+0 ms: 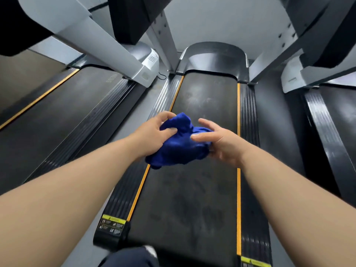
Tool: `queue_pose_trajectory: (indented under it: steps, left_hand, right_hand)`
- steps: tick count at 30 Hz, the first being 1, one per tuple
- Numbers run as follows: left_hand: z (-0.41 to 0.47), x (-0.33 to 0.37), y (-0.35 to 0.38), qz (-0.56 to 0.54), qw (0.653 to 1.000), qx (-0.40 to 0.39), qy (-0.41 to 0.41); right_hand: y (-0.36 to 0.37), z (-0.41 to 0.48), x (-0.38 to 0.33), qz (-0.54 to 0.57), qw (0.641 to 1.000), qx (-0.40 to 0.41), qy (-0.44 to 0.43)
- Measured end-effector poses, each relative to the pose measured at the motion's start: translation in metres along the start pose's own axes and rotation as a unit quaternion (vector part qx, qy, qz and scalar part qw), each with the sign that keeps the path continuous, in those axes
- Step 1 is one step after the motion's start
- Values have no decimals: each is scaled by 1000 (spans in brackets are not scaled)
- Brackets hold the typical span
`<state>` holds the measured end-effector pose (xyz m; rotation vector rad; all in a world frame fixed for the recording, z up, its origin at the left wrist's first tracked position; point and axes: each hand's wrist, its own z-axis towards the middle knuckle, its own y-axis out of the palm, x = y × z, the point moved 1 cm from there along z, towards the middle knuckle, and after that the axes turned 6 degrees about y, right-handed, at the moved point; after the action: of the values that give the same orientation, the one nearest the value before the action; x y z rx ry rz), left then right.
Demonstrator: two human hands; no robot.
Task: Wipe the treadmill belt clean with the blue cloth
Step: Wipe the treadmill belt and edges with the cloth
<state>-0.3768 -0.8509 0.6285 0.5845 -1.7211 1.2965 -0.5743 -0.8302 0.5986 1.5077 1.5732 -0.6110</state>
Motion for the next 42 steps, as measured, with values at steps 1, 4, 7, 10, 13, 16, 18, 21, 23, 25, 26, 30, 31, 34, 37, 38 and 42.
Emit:
queue_pose_trajectory:
  steps: [1,4,7,10,13,16,18,21,23,25,26,30,31,34,37,38,42]
  left_hand:
    - [21,5,-4,9,1000,-19,3]
    - [88,18,-17,9,998,-63,-4]
    - [166,16,-33,-4,996,-88,-25]
    - [260,6,-50,6,993,-108,-43]
    - [343,1,-64,35,990,-129,-52]
    - [404,11,-78,70,971,-201,-108]
    - [431,20,-87,86,948,-264,-155]
    - [459,31,-94,20,945,-258,-198]
    - [475,37,-93,-53,955,-200,-212]
    - [490,47,-84,-108,960,-146,-213]
    - [497,53,-78,-138,961,-119,-209]
    - [527,84,-58,-200,954,-69,-213]
    - [534,92,-54,-202,953,-72,-214]
    - [560,114,-47,-212,946,-78,-232]
    - [588,129,-47,-191,953,-77,-221]
    - [598,132,-47,-185,957,-75,-208]
    - [632,131,-44,-170,967,-57,-180]
  right_hand:
    - [-7,13,-13,-18,1000,-9,-3]
    - [-25,54,-55,-66,998,5,-21]
    - [-48,111,-104,-59,998,19,-18]
    - [-73,179,-154,-96,995,-13,22]
    - [-90,232,-202,-139,989,34,46]
    - [-113,270,-247,-138,975,162,55]
    - [-131,284,-266,-119,965,225,69]
    - [-158,285,-281,-122,951,268,91]
    - [-173,281,-288,-113,951,269,104]
    - [-187,278,-297,-79,953,274,103]
    - [-194,276,-303,-64,953,278,103]
    - [-220,280,-331,66,958,258,109]
    - [-227,281,-339,116,959,234,107]
    - [-243,289,-364,170,969,118,131]
    - [-256,301,-382,133,976,81,154]
    - [-262,308,-388,123,977,92,150]
    - [-284,340,-411,135,971,153,121]
